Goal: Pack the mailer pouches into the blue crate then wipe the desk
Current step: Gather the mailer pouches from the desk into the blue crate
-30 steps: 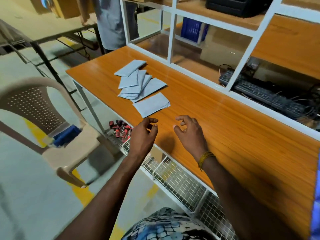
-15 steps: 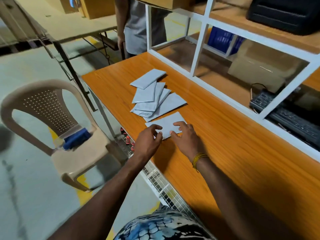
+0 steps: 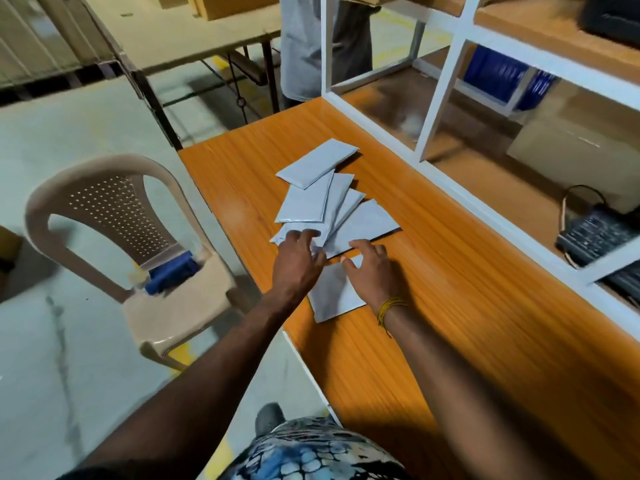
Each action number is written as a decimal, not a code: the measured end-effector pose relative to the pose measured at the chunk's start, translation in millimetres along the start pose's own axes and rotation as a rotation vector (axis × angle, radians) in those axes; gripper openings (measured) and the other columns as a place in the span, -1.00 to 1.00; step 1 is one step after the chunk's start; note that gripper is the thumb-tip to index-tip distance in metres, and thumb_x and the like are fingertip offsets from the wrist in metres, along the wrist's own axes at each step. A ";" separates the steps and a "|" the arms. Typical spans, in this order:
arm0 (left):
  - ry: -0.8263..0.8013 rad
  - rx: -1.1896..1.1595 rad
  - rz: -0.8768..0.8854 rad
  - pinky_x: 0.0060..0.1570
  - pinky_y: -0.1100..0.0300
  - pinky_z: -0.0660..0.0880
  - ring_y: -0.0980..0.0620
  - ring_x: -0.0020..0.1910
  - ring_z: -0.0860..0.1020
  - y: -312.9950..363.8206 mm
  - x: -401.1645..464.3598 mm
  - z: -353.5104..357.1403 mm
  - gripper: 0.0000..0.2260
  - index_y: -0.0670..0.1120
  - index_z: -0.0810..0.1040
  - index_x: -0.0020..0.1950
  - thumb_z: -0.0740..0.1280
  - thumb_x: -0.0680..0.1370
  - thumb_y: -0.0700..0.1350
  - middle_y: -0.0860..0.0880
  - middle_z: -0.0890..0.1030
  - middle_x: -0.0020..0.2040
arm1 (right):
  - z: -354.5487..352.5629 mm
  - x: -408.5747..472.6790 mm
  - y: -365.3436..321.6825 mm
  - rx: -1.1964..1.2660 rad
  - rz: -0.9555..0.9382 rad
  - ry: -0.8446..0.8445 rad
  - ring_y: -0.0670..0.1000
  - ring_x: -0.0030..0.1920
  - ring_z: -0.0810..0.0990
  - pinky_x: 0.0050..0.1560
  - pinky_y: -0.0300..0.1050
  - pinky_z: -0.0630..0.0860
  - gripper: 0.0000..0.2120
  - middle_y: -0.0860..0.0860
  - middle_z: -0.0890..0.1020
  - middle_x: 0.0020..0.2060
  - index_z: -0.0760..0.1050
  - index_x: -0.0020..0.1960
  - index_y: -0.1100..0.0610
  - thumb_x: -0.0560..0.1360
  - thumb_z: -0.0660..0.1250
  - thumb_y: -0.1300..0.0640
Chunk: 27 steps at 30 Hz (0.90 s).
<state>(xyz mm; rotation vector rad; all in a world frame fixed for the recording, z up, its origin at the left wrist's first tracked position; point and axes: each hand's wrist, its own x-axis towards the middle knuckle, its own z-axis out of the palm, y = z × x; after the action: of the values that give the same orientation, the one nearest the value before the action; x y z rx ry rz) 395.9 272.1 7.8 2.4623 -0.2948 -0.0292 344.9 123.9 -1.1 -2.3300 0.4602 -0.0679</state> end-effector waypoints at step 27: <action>-0.256 0.109 -0.019 0.09 -0.08 0.46 -0.30 0.16 0.44 -44.8 185.0 13.6 -0.62 0.01 0.38 0.34 0.32 0.55 0.05 -0.20 0.37 0.26 | 57.0 95.1 -52.6 -0.437 0.217 0.097 0.14 0.32 0.37 0.21 0.09 0.41 -0.55 0.07 0.39 0.34 0.42 0.36 -0.14 0.49 0.36 -0.07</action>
<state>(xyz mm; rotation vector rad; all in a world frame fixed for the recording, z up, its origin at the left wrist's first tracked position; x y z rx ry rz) 584.0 257.7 -20.8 2.5707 -0.3915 -0.3470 460.3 163.7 -13.9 -2.6915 0.8444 0.0276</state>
